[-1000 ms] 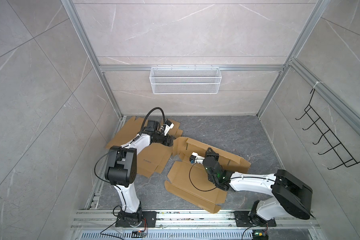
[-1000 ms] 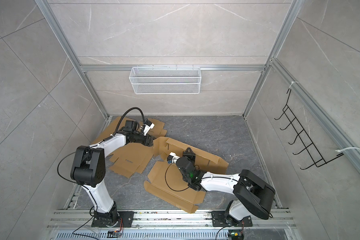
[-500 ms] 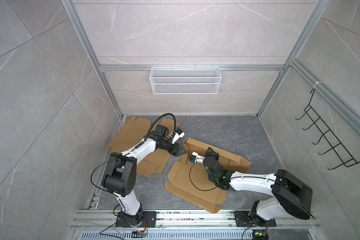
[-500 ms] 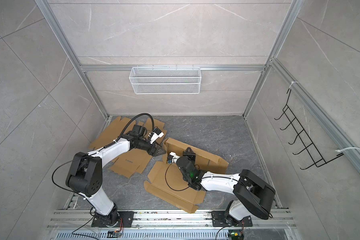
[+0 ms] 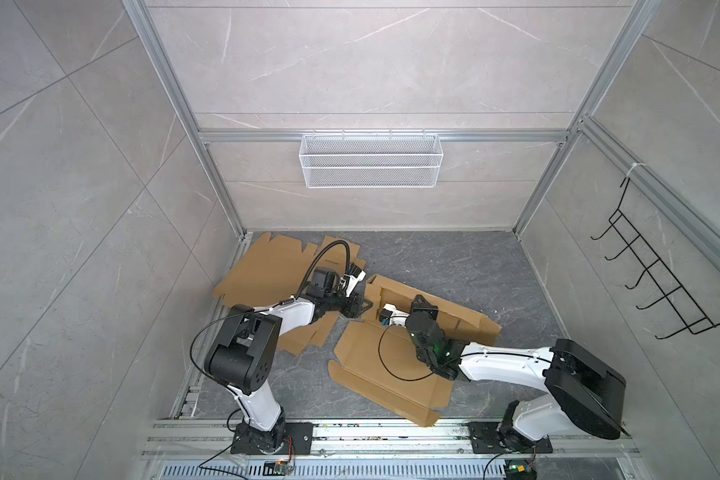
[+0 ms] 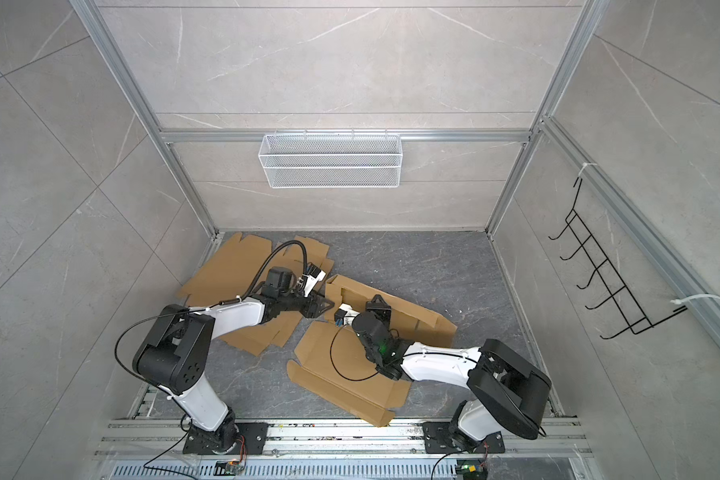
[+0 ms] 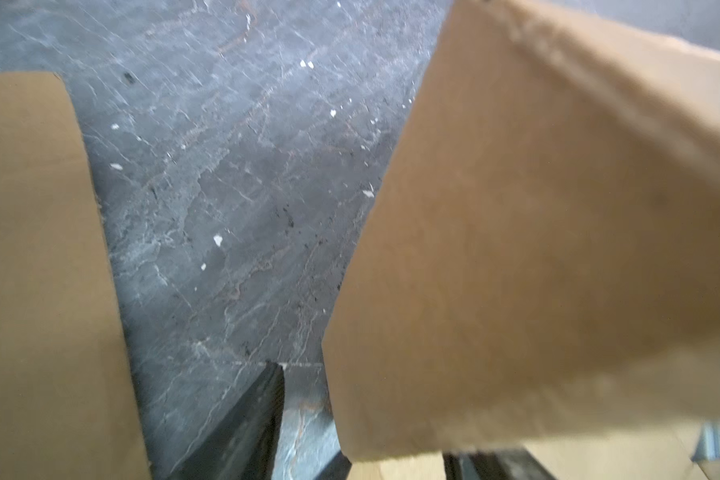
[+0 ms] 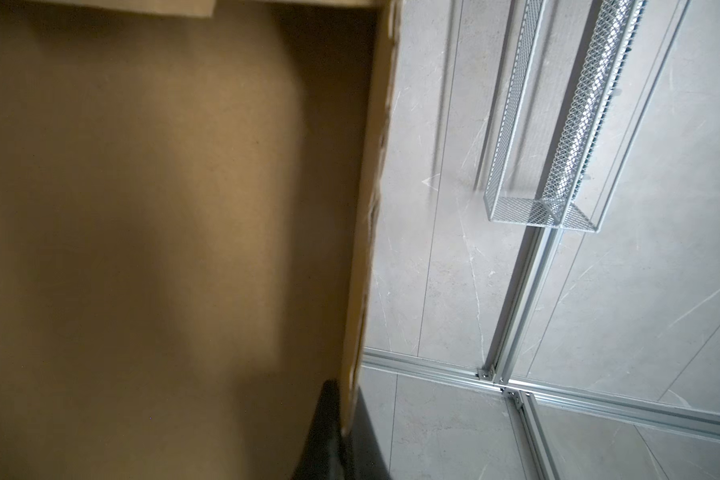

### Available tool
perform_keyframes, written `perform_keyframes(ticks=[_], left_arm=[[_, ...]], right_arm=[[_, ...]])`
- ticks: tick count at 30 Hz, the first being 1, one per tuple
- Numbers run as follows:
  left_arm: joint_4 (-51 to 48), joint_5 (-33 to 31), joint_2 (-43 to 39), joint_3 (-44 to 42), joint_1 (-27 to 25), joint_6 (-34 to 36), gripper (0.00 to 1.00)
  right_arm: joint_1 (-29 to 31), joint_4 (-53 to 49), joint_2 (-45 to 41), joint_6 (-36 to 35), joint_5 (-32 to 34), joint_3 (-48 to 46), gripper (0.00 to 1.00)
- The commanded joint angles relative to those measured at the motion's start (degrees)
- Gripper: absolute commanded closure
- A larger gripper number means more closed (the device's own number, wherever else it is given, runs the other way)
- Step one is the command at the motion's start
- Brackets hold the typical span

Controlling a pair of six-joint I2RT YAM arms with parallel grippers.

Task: Fold the paper box

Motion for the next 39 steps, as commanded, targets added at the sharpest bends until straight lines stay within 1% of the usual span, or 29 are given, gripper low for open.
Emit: perform_keyframes(ticks=[1, 4, 7, 12, 14, 17, 21, 22, 24, 27, 29, 32, 33, 35, 36, 37, 39], left_arm=[[11.4, -6.9, -1.2, -0.9, -0.7, -3.4, 0.42], [15.4, -10.7, -1.2, -2.5, -2.2, -3.8, 0.42], [16.8, -13.5, -0.8, -2.7, -3.2, -3.9, 0.47], [18.2, -18.5, -0.4, -3.3, -5.2, -3.9, 0.61], [18.3, -21.0, -0.3, -3.5, -6.1, -3.7, 0.73], [19.4, -24.8, -0.2, -4.0, -7.2, -4.0, 0.87], [20.8, -32.4, -0.2, -4.9, -8.9, -4.5, 0.99], [21.4, -33.8, -0.2, -5.1, -9.3, -4.7, 1.0], [22.6, -34.3, 0.0, -5.7, -9.3, -5.4, 1.0], [23.6, -36.7, 0.2, -6.2, -10.0, -6.7, 1.0], [25.5, -38.2, -0.1, -7.3, -10.4, -8.8, 1.0], [27.2, -38.9, -0.1, -8.5, -10.8, -9.9, 1.0], [28.1, -39.2, -0.2, -9.2, -10.8, -10.1, 1.0], [30.3, -39.5, -0.7, -11.1, -10.9, -10.3, 1.0], [31.1, -38.8, -1.2, -11.9, -10.9, -10.2, 1.0], [31.7, -38.4, -1.5, -12.5, -10.8, -10.1, 1.0], [32.9, -38.6, -1.9, -13.8, -11.0, -10.4, 1.0]], right_arm=[[0.3, -5.1, 0.0, 1.1, -3.1, 0.2, 1.0], [0.3, -5.1, 0.2, 1.3, -3.1, 0.2, 1.0], [0.4, -5.2, 0.2, 1.5, -3.1, 0.4, 1.0], [0.3, -5.6, 0.4, 1.8, -3.0, 0.9, 1.0], [0.4, -5.7, 0.4, 2.0, -2.9, 1.1, 1.0], [0.3, -5.8, 0.5, 2.3, -2.9, 1.5, 1.0], [0.3, -5.7, 0.4, 2.4, -2.9, 1.8, 1.0], [0.3, -5.7, 0.3, 2.5, -3.0, 1.8, 1.0], [0.3, -5.8, 0.2, 2.7, -3.0, 1.9, 1.0], [0.3, -6.1, 0.3, 3.4, -3.1, 2.2, 1.0], [0.3, -6.2, 0.2, 4.0, -3.2, 2.4, 1.0], [-0.1, -8.2, -1.1, 8.1, -4.0, 3.3, 0.99], [-0.6, -9.0, -2.4, 11.0, -5.1, 3.9, 0.92], [-2.2, -20.0, -6.0, 20.2, -10.4, 6.9, 0.76], [-3.2, -25.1, -7.7, 24.3, -14.1, 8.6, 0.69], [-4.0, -27.8, -8.9, 26.9, -16.3, 9.4, 0.63], [-4.6, -31.9, -10.7, 29.6, -20.2, 10.5, 0.55]])
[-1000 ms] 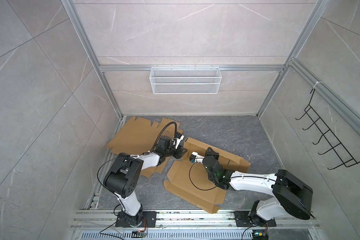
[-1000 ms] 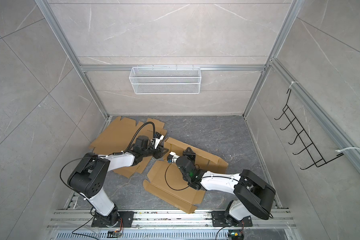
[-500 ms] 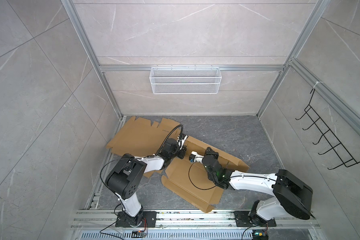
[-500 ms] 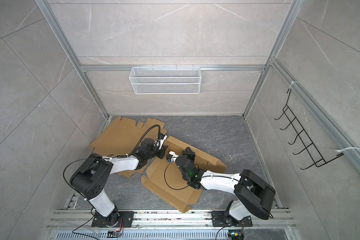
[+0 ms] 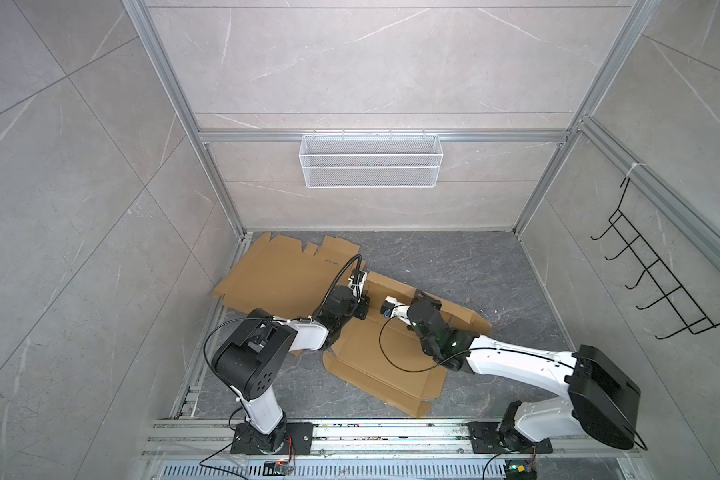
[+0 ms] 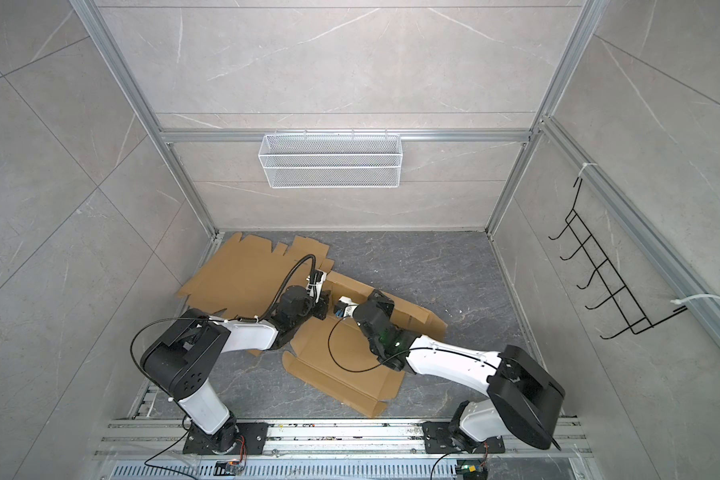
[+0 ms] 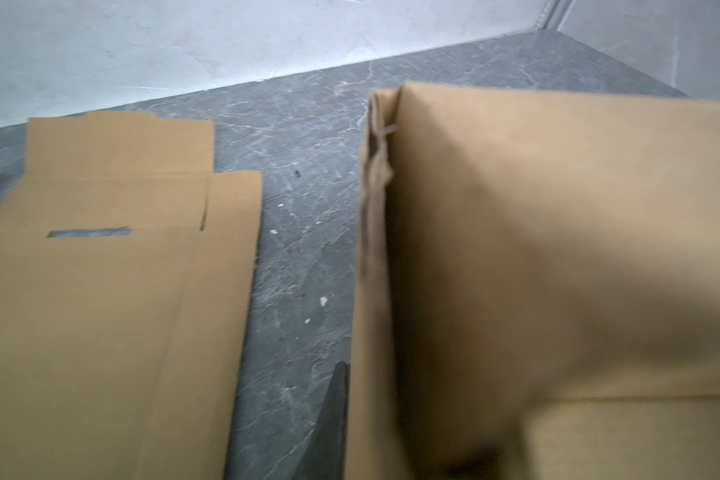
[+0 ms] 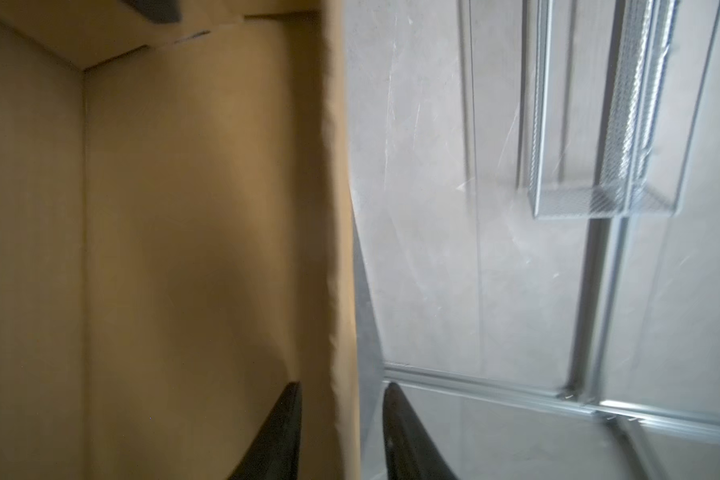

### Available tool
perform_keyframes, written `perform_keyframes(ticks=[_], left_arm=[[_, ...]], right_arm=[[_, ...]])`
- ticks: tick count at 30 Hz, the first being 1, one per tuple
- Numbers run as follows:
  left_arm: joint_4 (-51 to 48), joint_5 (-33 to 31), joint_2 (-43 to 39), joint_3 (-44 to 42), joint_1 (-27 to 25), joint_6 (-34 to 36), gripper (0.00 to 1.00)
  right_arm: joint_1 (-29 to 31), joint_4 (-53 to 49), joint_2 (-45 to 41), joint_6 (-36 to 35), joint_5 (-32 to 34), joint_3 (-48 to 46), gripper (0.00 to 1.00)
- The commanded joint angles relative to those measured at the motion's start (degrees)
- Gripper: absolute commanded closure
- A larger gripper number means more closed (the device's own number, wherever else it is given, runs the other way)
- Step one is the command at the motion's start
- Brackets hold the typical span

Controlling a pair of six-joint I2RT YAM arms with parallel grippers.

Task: Fold the paper box

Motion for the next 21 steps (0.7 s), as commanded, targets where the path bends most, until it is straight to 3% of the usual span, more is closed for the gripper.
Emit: perform_keyframes(ticks=[1, 5, 8, 11, 13, 16, 21], left_arm=[[4.1, -2.8, -1.7, -2.4, 0.3, -1.7, 1.0], [6.2, -6.5, -1.6, -4.2, -0.3, -4.0, 1.0], [7.6, -10.5, -1.7, -5.3, -1.6, -6.1, 1.0], [10.0, -14.4, -0.6, -6.0, -3.8, -6.2, 1.0], [11.7, -16.6, 0.4, -6.2, -5.2, -7.0, 1.0], [13.5, -19.4, 2.0, -6.3, -7.0, -7.3, 1.0], [14.1, -24.6, 2.8, -6.5, -9.2, -6.9, 1.0]], right_arm=[[-1.3, -14.0, -4.5, 12.7, -10.7, 3.8, 0.52], [-4.1, -21.7, -8.3, 23.3, -20.4, 7.9, 0.42], [-10.4, -28.6, -9.6, 37.4, -32.2, 14.6, 0.4], [-12.4, -38.4, -4.9, 54.1, -33.1, 25.5, 0.46], [-12.7, -48.9, 1.1, 66.3, -32.2, 34.8, 0.6], [-12.6, -54.3, 6.2, 78.4, -35.5, 39.8, 0.69], [-12.1, -53.9, 8.1, 88.0, -35.4, 40.8, 0.7]])
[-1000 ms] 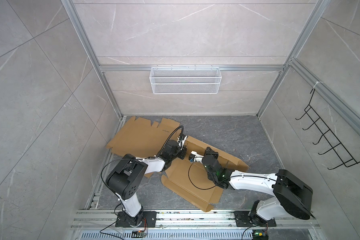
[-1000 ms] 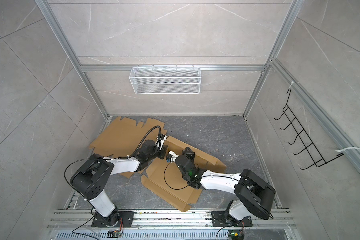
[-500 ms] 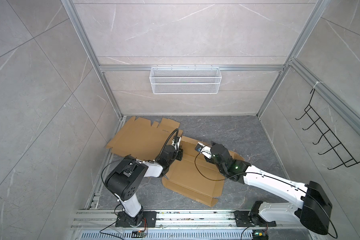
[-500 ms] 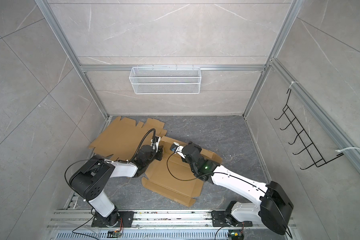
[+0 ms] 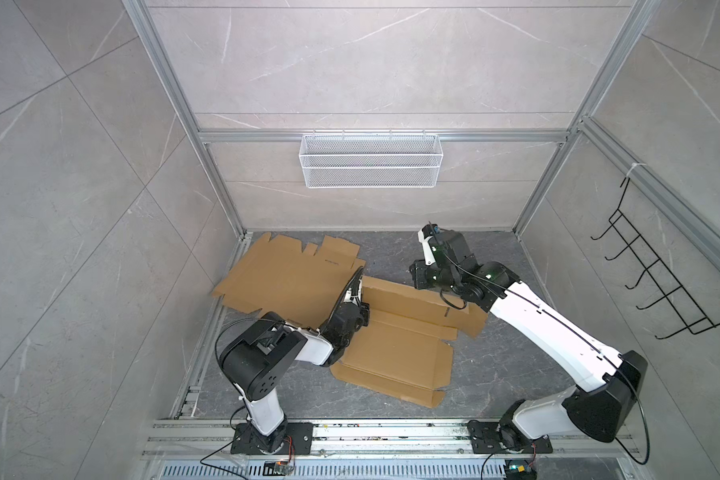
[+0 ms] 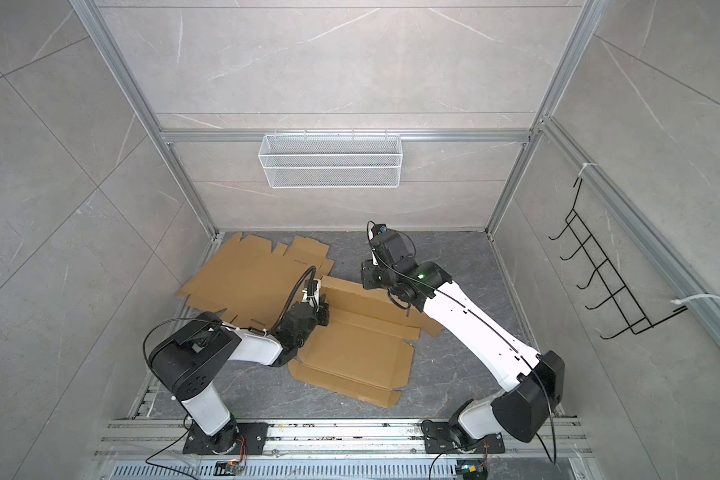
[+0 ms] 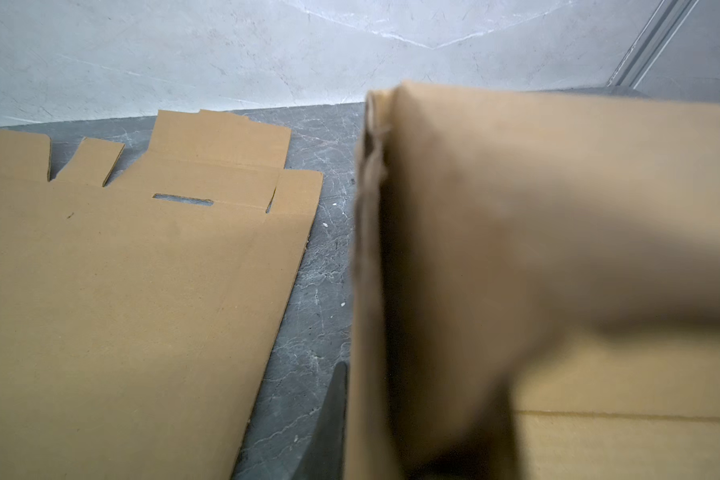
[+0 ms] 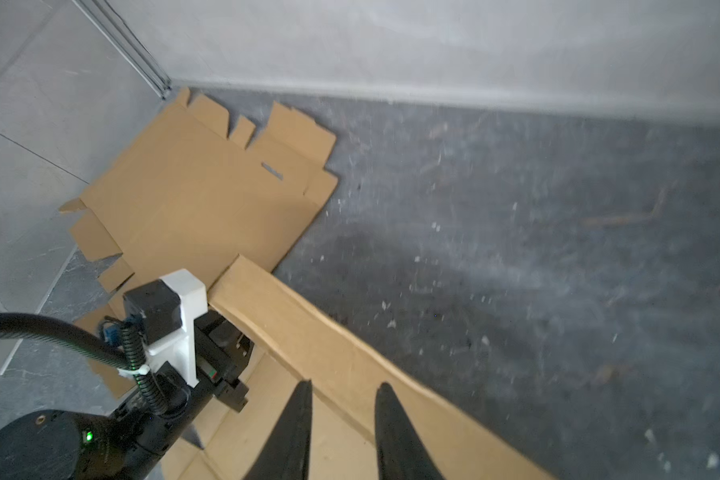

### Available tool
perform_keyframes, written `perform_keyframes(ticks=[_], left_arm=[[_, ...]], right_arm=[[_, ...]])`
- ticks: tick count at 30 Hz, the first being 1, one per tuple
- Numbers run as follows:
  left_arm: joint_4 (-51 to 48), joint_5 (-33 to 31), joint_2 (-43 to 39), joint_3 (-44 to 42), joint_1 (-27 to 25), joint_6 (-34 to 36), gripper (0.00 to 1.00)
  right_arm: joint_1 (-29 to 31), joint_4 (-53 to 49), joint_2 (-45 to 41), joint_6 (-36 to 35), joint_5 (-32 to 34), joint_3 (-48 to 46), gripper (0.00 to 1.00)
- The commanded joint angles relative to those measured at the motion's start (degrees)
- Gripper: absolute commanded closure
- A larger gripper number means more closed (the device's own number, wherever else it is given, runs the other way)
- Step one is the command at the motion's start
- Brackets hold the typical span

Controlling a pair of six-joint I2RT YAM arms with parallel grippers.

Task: Fold the paper box

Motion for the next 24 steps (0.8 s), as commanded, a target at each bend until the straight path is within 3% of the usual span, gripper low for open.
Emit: perform_keyframes(ticks=[1, 15, 20, 24], left_arm=[[2.2, -4.8, 1.1, -0.6, -1.1, -0.8, 1.0], [1.7, -4.6, 1.4, -0.8, -2.1, -0.8, 1.0], [0.1, -4.9, 0.6, -1.1, -2.1, -0.5, 1.0], [-5.1, -7.7, -1.7, -1.3, -2.1, -1.4, 1.0]], right_arm=[[0.7, -6.7, 1.9, 13.0, -0.7, 1.4, 0.7], [1.0, -5.0, 10.4, 16.5, -2.0, -2.9, 0.69], [0.5, -4.7, 8.9, 13.9, -1.7, -1.7, 0.68], [-2.2, -8.9, 3.0, 9.1, -3.7, 0.3, 0.59]])
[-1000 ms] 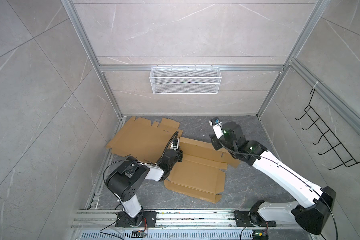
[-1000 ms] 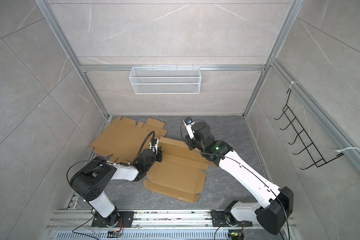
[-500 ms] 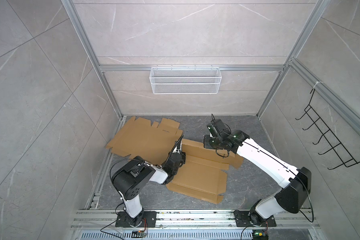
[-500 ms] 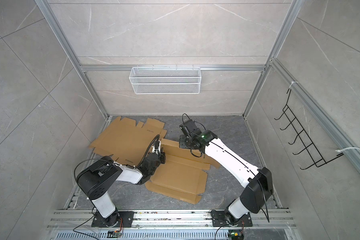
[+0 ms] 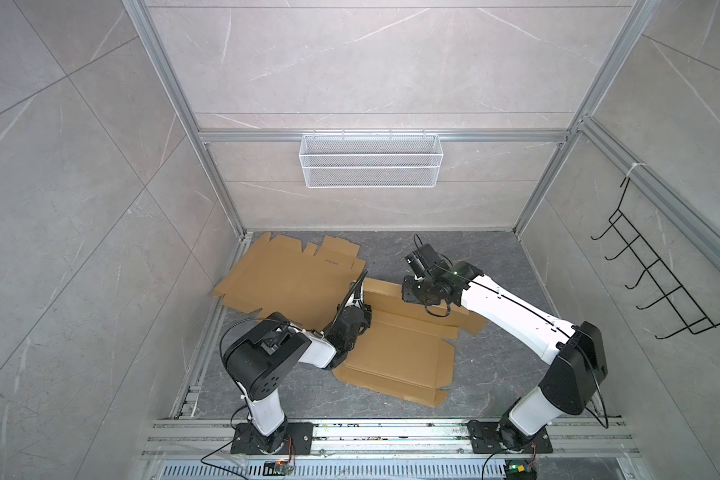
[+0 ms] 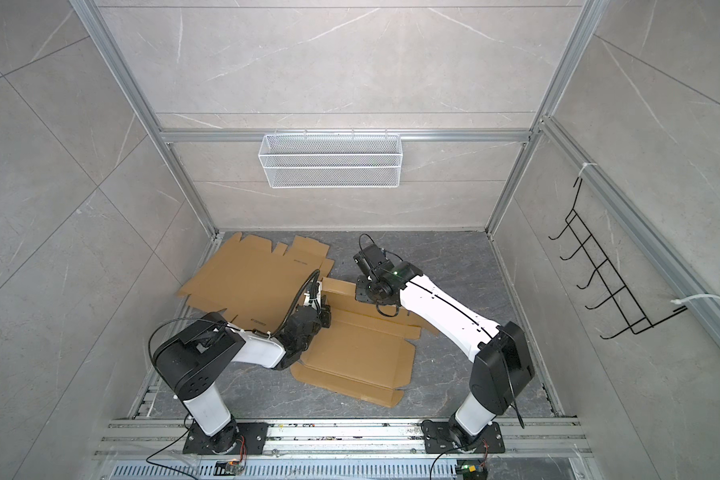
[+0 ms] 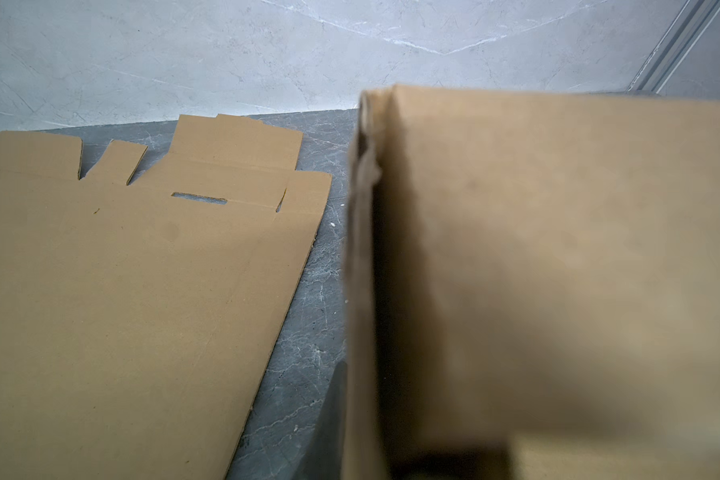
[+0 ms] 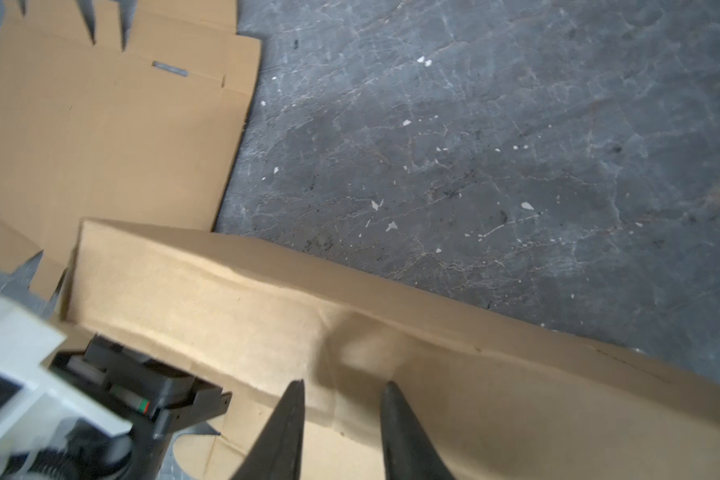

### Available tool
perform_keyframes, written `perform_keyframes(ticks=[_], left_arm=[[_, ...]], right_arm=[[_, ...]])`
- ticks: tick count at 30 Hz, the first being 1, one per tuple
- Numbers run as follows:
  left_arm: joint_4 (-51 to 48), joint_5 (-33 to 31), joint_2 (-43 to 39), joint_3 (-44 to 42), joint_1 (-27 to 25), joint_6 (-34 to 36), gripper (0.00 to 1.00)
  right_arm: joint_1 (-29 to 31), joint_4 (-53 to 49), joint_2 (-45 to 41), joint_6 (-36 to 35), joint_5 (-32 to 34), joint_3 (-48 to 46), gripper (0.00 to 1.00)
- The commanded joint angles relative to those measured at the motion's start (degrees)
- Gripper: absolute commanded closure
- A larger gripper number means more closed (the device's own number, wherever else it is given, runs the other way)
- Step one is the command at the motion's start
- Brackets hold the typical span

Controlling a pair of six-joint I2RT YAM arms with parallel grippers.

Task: Fold the paper box

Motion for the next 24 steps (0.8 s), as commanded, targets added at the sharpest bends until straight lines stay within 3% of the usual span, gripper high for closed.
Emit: perform_keyframes(ticks=[1, 6, 10, 17, 24], left_arm=[[-6.7, -4.3, -2.5, -1.2, -0.1, -1.4, 1.0], [-10.7, -6.6, -3.7, -1.4, -0.2, -3.1, 1.0], [-11.3, -7.4, -4.5, -1.8, -0.5, -3.7, 1.0], [-11.3, -6.7, -3.7, -1.4, -0.9, -2.4, 1.0], [-10.9, -7.0, -2.8, -1.4, -1.3, -2.2, 1.0]], right_arm=[[-2.7, -6.6, -5.9, -5.3, -0.9, 2.3, 0.56], [-10.8, -16.8, -12.1, -9.0, -1.8, -1.2, 0.48], [-12.7, -17.9, -15.1, -8.0, -5.0, -3.4, 0.4], [-17.7, -11.6, -9.4, -9.0, -11.9, -2.3, 0.31], [-17.9, -8.4, -2.9, -8.5, -14.4, -0.5, 0.3]])
